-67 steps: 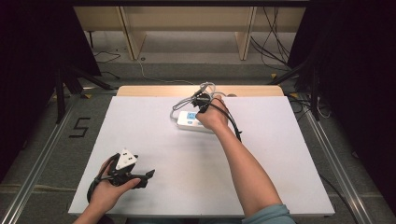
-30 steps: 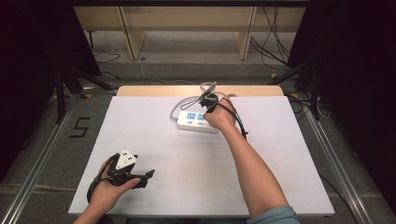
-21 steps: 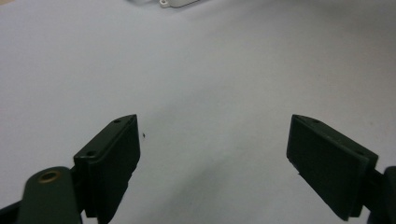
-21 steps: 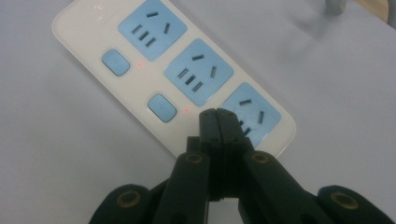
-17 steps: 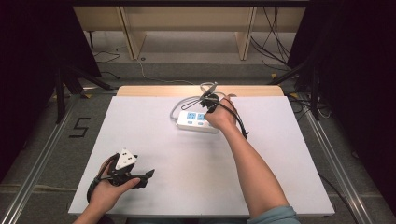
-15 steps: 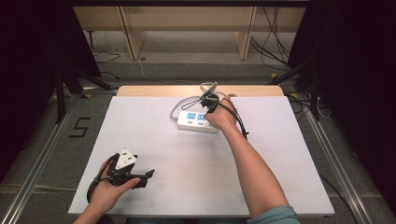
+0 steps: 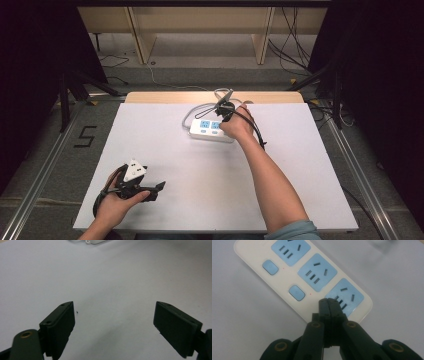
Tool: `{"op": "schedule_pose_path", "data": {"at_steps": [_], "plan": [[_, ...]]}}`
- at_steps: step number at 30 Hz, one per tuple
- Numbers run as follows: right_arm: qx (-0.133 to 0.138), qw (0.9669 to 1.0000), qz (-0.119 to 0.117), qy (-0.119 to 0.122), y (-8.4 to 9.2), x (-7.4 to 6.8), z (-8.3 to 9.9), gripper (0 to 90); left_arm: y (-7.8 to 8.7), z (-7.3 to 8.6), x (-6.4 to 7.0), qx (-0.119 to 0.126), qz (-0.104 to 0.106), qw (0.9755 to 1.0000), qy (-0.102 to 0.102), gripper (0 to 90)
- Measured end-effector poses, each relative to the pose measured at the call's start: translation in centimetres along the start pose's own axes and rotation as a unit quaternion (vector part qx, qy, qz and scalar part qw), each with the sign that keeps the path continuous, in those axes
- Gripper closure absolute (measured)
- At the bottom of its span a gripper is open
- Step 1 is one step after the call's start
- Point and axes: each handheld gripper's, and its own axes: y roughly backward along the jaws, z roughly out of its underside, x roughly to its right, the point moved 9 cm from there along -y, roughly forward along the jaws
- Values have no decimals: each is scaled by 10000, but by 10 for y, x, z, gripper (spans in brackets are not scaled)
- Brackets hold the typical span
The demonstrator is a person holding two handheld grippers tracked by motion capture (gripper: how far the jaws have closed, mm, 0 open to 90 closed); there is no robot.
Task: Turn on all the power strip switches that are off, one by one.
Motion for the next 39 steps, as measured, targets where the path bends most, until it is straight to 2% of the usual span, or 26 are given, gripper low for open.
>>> {"op": "schedule_pose_path", "data": {"at_steps": [31, 39], "plan": [[-50, 10000, 16, 30, -7, -1, 2, 900, 0, 0, 0, 4, 8, 10000, -5, 174], [-54, 10000, -23, -40, -7, -1, 2, 900, 0, 0, 0, 9, 9, 10000, 1, 173]]}}
